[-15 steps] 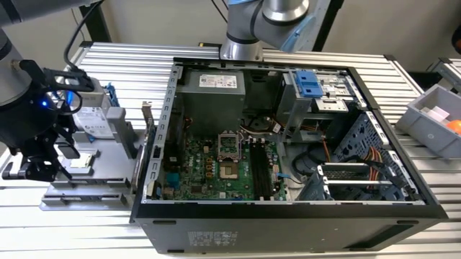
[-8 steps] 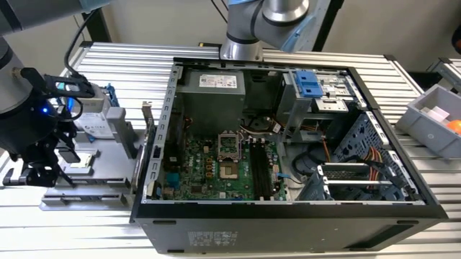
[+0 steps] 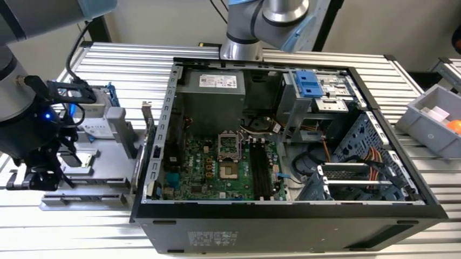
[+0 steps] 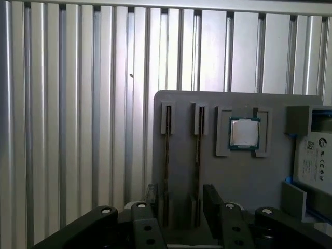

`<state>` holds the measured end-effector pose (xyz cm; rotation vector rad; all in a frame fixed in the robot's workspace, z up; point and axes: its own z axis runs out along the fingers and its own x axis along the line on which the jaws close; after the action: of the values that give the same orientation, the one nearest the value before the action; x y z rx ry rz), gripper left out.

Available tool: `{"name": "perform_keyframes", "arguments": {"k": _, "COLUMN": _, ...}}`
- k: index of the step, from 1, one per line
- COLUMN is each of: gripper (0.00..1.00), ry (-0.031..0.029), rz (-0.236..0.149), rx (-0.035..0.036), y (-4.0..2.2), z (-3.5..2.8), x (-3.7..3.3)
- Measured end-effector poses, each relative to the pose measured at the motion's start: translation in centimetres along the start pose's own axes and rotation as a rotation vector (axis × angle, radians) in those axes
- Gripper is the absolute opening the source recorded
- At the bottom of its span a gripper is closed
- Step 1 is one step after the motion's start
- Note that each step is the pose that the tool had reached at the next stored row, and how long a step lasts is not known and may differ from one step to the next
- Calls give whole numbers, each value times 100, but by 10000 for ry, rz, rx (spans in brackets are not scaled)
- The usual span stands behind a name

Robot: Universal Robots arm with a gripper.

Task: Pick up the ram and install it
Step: 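Pick up the ram and move it above insertion slot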

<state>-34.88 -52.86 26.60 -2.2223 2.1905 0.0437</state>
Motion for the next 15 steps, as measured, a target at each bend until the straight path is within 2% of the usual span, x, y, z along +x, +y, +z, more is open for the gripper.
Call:
{"name": "perform_keyframes", "arguments": {"k": 6, "gripper": 100, "ry": 0, "rz": 24, "rx": 1, "y": 0, "z": 62, "x": 2}}
{"name": "perform_keyframes", "arguments": {"k": 8, "gripper": 100, "ry": -1, "rz": 167, "rx": 6, "y": 0, "z": 79, "x": 4}}
{"name": "perform_keyframes", "arguments": {"k": 15, "gripper": 100, "ry": 0, "rz": 138, "rx": 4, "y": 0, "z": 151, "x": 8}}
